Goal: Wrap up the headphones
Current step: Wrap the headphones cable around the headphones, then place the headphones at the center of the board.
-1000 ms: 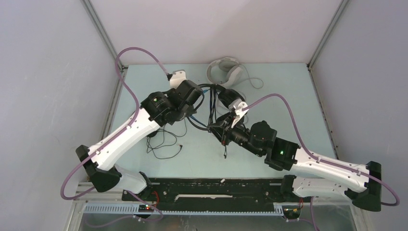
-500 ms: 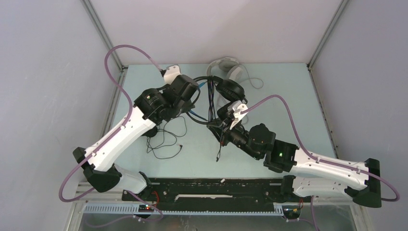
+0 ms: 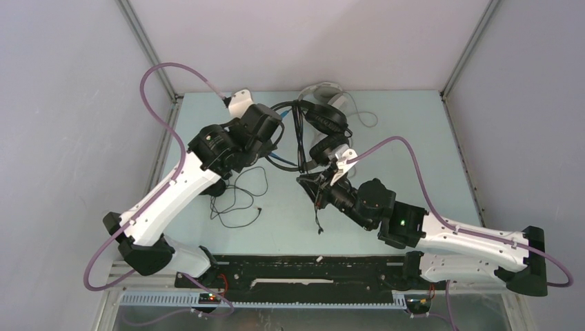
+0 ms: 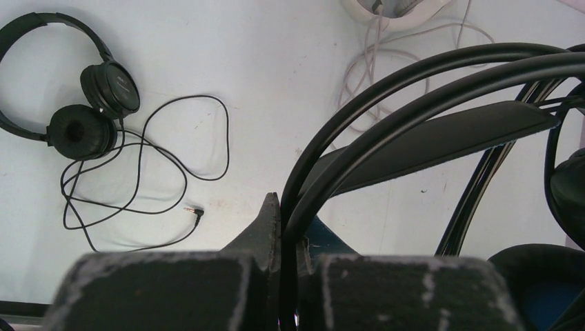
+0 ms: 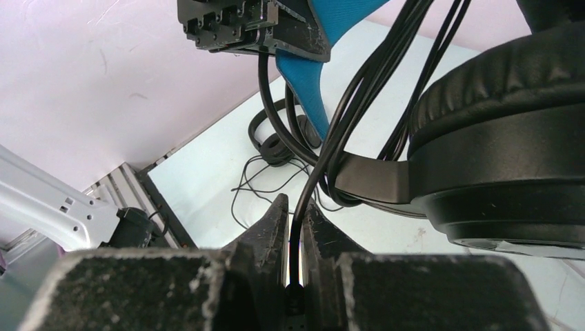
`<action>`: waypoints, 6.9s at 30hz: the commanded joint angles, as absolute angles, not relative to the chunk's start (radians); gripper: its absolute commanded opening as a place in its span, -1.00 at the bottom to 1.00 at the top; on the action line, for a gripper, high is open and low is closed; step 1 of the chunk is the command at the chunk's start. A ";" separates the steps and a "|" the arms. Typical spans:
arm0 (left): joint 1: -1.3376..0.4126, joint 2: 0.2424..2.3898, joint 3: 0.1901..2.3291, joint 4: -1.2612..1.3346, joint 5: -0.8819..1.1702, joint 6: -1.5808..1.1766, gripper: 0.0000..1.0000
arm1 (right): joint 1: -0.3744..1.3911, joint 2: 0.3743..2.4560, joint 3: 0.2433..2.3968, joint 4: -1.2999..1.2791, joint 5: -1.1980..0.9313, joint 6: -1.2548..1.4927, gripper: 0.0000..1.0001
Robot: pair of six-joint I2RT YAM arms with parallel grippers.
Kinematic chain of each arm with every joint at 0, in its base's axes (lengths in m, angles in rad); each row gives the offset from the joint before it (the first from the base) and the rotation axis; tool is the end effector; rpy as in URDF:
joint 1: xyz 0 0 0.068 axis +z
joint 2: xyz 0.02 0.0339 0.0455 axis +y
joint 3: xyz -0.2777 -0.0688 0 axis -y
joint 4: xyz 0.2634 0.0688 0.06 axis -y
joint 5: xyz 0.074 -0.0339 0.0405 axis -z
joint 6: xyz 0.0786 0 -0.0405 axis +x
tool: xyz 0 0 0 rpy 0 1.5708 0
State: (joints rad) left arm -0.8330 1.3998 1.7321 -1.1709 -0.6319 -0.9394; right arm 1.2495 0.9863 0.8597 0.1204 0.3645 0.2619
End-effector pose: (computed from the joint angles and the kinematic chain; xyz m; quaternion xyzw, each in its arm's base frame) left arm 0.2321 -0.1863 0.4276 -0.1583 0.8803 -0.0801 0.4399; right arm 0.1160 0.2597 0.3704 -0.2181 0.6748 0.3819 0.5927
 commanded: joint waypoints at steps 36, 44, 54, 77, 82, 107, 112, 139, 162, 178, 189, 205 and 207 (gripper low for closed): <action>-0.807 1.310 1.786 -0.992 -0.583 -1.130 -1.00 | 1.218 0.997 0.663 0.432 0.329 0.046 -0.48; -0.807 1.303 1.781 -0.994 -0.584 -1.123 -1.00 | 1.201 0.977 0.603 0.484 0.305 0.044 -0.26; -0.807 1.278 1.755 -0.960 -0.546 -1.086 -1.00 | 1.131 0.915 0.489 0.572 0.121 0.005 -0.07; -0.808 1.193 1.677 -0.908 -0.437 -1.063 -1.00 | 1.008 0.936 0.344 0.765 -0.232 -0.068 0.00; -0.808 1.178 1.674 -0.908 -0.439 -1.058 -1.00 | 1.008 0.980 0.328 0.805 -0.214 -0.065 -0.03; -0.807 1.152 1.651 -0.881 -0.401 -1.057 -1.00 | 1.010 1.089 0.272 0.950 -0.164 -0.040 -0.19; -0.808 1.140 1.629 -0.838 -0.326 -1.003 -1.00 | 1.002 1.098 0.252 0.988 -0.168 -0.023 -0.84; -0.789 1.090 1.412 -0.798 0.327 0.088 -1.00 | 0.789 0.669 0.299 0.350 -0.369 0.238 -1.00; -0.800 1.339 1.246 -0.734 0.110 0.917 -1.00 | 0.634 0.678 0.538 -0.255 -0.591 0.594 -1.00; -0.852 1.635 1.256 -0.632 0.065 1.024 -1.00 | 0.527 0.729 0.362 -0.152 -0.484 0.496 -1.00; -0.919 1.801 1.291 -0.499 0.009 0.981 -0.72 | 0.523 0.763 0.205 0.050 -0.457 0.517 -1.00; -0.954 1.728 1.204 -0.275 0.085 0.908 0.16 | 0.519 0.833 0.218 0.059 -0.359 0.566 -0.92; -0.958 1.721 1.191 -0.266 0.104 0.891 0.24 | 0.517 0.834 0.218 0.059 -0.352 0.579 -0.92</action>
